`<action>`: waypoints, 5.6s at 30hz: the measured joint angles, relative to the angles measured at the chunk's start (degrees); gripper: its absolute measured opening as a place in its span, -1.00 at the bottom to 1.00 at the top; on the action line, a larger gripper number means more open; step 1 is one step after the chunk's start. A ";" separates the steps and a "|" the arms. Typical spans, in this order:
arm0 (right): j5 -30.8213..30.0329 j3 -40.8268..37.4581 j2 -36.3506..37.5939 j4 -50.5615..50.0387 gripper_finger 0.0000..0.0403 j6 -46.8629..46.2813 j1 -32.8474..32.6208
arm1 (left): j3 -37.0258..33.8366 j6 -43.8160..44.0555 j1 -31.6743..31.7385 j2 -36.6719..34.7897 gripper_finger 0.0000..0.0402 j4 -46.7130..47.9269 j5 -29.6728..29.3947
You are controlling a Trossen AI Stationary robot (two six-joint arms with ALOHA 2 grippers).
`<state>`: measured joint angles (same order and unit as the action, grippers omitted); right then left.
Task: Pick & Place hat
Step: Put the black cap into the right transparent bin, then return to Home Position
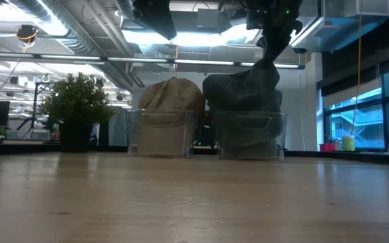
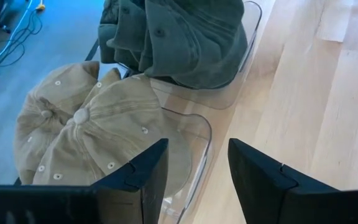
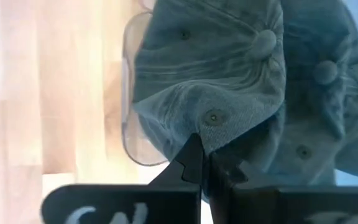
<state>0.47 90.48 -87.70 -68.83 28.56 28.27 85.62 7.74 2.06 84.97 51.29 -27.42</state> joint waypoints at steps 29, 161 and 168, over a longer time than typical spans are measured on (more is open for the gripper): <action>-0.34 -13.84 -1.57 3.81 -0.77 -2.75 -0.72 | 0.00 -0.02 0.85 0.00 -0.19 -0.02 -0.05; 1.55 -89.66 87.67 68.97 0.00 -35.73 -0.72 | -81.72 6.53 20.18 -84.72 -0.17 -43.74 3.45; 1.57 -89.66 87.67 68.95 0.00 -35.60 -0.72 | -81.72 6.52 20.18 -84.72 -0.19 -43.74 3.47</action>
<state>2.04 0.81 -0.03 0.12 -7.05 27.55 3.90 14.26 22.24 0.25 7.55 -23.95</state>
